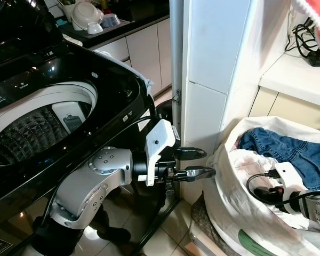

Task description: Clothes washing

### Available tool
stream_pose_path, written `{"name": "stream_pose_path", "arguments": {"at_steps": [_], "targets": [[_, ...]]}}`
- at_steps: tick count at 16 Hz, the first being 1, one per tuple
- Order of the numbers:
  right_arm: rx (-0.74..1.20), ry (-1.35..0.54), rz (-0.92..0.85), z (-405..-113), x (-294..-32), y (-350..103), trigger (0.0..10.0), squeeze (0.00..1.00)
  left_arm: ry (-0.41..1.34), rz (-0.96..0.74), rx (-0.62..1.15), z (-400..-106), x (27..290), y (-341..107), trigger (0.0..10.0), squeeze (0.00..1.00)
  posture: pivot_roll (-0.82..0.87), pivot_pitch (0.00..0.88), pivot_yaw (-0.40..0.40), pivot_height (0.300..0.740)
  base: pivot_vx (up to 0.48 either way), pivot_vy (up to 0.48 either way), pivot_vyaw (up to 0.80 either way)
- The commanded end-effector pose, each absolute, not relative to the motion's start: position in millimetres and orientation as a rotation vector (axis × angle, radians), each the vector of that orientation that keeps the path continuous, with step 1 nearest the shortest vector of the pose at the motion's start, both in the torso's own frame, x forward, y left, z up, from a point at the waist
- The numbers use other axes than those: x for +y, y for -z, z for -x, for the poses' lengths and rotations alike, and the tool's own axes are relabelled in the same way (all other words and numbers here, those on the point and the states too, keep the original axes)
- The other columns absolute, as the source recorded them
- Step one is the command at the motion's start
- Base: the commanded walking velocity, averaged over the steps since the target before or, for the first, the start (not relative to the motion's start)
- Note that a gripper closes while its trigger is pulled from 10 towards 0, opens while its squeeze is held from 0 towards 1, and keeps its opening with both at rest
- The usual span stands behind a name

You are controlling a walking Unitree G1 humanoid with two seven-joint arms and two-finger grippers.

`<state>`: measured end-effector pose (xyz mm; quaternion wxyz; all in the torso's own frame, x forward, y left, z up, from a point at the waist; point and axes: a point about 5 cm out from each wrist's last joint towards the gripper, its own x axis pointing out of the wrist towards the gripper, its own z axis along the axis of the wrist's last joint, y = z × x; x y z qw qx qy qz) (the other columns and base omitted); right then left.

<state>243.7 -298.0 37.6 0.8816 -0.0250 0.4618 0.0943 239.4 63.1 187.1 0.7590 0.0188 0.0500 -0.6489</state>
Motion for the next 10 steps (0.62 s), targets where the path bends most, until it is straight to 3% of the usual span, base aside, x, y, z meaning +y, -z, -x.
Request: {"name": "stream_pose_path", "arguments": {"at_steps": [1,10], "targets": [[0.959,-0.216,0.034,-244,-294,-37,0.0,0.0,1.422,-0.053,0.109,-237,63,-190,10.0,0.0,-0.09,0.0,0.12,0.74,0.0,0.0,0.0],[0.893,-0.318,-0.063,-244,-291,-52,0.0,0.0,1.408,-0.051,0.111,-240,64,-190,10.0,0.0,-0.09,0.0,0.121,0.74,0.0,0.0,0.0]]}}
